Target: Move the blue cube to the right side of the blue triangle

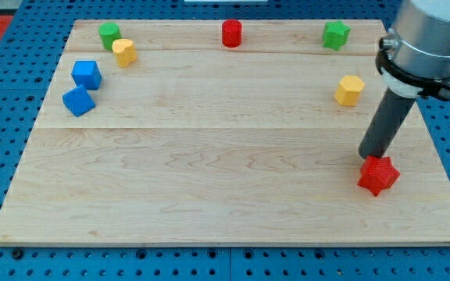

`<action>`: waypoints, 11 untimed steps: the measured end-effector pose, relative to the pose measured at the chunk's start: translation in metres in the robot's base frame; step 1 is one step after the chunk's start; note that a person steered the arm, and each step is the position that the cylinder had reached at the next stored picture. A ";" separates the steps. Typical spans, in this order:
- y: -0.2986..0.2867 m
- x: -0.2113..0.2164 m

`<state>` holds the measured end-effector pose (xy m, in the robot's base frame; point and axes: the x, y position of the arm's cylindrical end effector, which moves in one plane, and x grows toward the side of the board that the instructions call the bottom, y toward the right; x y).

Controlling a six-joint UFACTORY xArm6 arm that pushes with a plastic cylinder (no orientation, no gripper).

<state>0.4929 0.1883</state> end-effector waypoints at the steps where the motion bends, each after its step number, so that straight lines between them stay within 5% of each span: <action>1: -0.076 -0.079; 2: -0.175 -0.163; 4: -0.377 -0.177; 6: -0.467 -0.188; 8: -0.485 -0.167; 11: -0.393 -0.121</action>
